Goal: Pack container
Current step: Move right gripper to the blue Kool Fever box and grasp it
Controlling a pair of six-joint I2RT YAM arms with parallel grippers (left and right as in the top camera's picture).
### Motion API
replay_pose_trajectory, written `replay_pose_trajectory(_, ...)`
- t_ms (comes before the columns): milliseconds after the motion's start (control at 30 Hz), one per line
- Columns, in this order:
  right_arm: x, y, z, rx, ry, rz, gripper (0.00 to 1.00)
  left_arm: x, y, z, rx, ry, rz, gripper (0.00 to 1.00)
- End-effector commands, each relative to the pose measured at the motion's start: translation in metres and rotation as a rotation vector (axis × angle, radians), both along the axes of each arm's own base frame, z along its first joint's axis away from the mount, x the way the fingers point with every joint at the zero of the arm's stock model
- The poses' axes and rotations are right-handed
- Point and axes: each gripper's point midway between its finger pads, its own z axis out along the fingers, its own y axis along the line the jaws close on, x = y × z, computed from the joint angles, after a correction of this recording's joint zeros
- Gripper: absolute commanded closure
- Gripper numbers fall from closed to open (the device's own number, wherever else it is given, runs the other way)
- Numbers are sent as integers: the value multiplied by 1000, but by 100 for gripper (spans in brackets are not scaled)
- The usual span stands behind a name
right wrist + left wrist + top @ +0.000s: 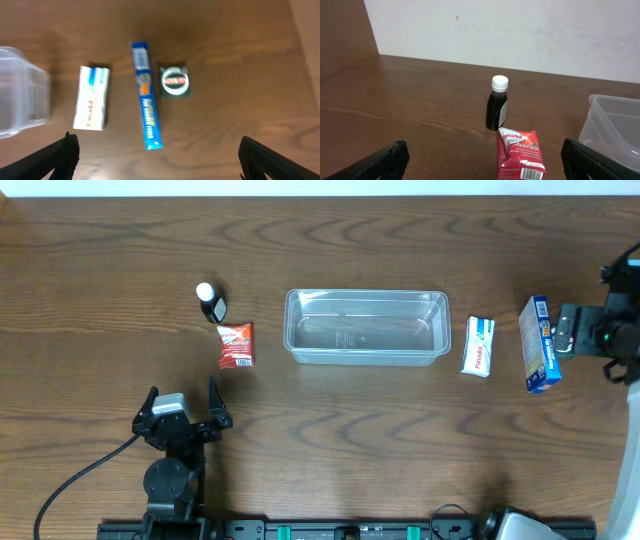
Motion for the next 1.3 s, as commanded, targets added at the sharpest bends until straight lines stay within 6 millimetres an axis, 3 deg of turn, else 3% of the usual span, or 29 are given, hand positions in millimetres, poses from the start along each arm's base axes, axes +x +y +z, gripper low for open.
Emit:
replay_pose_trajectory(0,12,-8,-3,6,-9,8,1,0,1,-17,13,42,4,2)
replay_pose_trajectory(167,33,9,-22,104,-9,137,1,0,1,-17,13,42,4,2)
replay_pose_trajectory(500,45,5,-86,132,162,239,8,0,1,-17,13,42,4,2)
replay_pose_trajectory(733,46,3,-123,167,254,251,28,0,1,-17,13,42,4,2)
replay_pose_trajectory(1000,40,5,-144,203,322,248,27,0,1,-17,13,42,4,2)
replay_pose_trajectory(1133,40,3,-150,200,339,243,33,0,1,-17,13,42,4,2)
replay_pose_trajectory(1267,40,2,-151,199,338,243,33,0,1,-17,13,42,4,2)
